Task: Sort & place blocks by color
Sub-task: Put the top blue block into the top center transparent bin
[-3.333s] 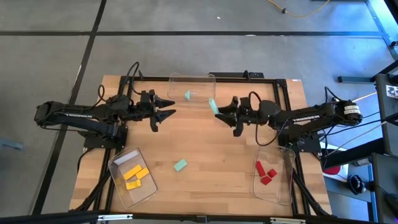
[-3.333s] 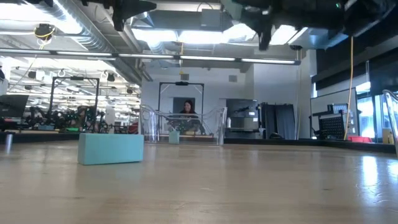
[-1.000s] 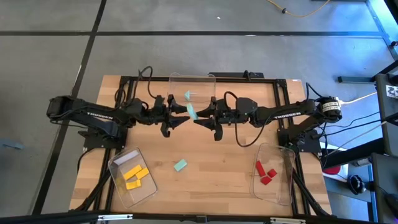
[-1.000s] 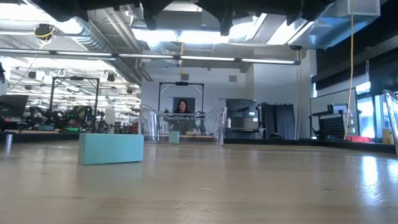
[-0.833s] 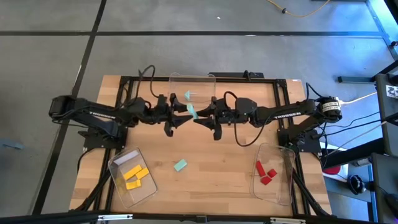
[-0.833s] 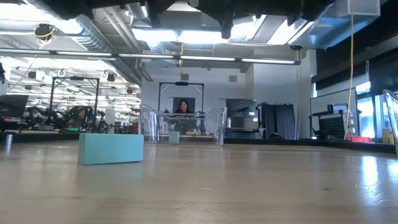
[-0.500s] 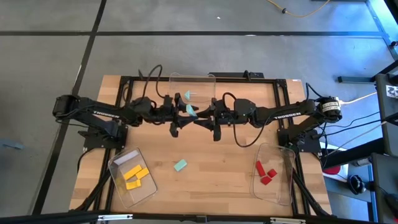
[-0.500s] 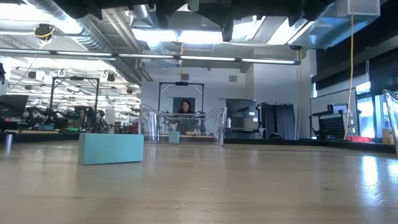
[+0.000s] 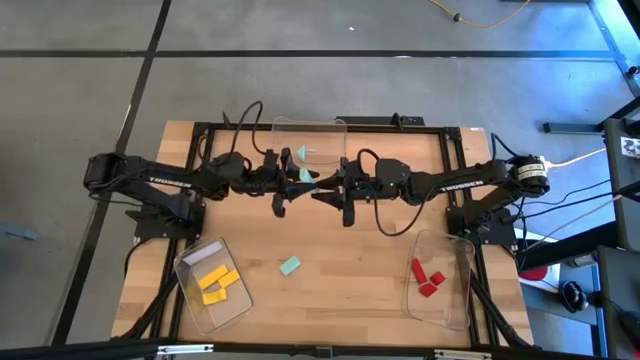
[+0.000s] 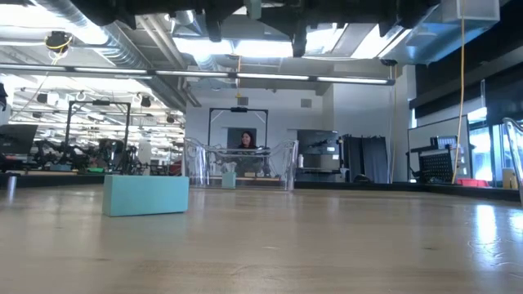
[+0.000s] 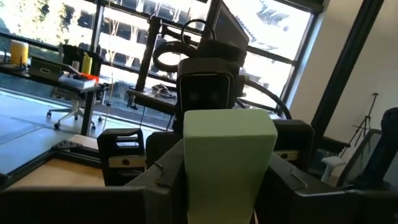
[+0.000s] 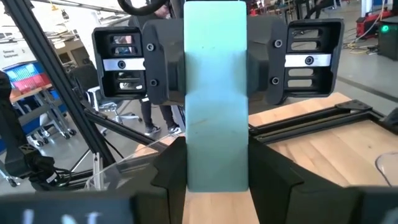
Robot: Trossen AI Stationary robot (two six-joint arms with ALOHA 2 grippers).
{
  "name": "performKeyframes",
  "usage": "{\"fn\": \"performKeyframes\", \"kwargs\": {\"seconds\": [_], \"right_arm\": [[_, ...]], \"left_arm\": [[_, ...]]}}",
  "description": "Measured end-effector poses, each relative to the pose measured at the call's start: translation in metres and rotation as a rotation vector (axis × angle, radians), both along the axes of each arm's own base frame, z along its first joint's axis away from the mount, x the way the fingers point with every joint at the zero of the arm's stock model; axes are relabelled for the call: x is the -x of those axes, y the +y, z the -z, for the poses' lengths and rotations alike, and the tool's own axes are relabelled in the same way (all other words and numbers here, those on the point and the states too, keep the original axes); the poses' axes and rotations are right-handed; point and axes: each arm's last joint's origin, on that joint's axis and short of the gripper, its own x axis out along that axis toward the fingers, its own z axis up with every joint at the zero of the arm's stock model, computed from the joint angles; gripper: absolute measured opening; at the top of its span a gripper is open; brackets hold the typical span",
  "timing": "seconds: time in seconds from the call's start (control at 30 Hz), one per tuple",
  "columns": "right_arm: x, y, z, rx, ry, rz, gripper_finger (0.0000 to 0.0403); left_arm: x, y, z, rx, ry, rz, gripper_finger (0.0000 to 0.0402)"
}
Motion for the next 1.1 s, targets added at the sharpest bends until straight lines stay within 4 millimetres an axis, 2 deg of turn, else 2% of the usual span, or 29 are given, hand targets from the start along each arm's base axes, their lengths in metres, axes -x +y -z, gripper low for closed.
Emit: {"fn": "performKeyframes", "kwargs": {"seconds": [0.1, 0.2, 0.33, 0.43, 0.6, 0.73, 1.1], "right_arm": [[0.0, 0.0, 0.0, -0.027, 0.0, 0.006, 0.0141], [0.003, -0.003, -0.002, -0.074, 0.026, 0.034, 0.0214], [0.017, -0.01, -0.007, -0.111, 0.128, 0.085, 0.0318], [0.034, -0.015, -0.016, -0.108, 0.189, 0.107, 0.0361], [0.06, -0.018, -0.03, -0.089, 0.258, 0.131, 0.0377], [0.075, -0.018, -0.039, -0.062, 0.27, 0.165, 0.0379], [0.081, -0.018, -0.047, -0.037, 0.233, 0.163, 0.038]], "left_arm": [[0.005, 0.005, -0.003, 0.006, 0.017, 0.008, 0.0119], [0.013, 0.01, -0.004, 0.007, 0.075, -0.003, 0.0119], [0.036, 0.016, -0.013, -0.034, 0.146, -0.058, 0.0119], [0.055, 0.018, -0.016, -0.055, 0.218, -0.108, 0.0119], [0.081, 0.015, -0.022, -0.054, 0.232, -0.165, 0.0119], [0.091, 0.009, -0.015, -0.04, 0.223, -0.181, 0.0119], [0.093, 0.007, -0.014, -0.032, 0.199, -0.18, 0.0119]]}}
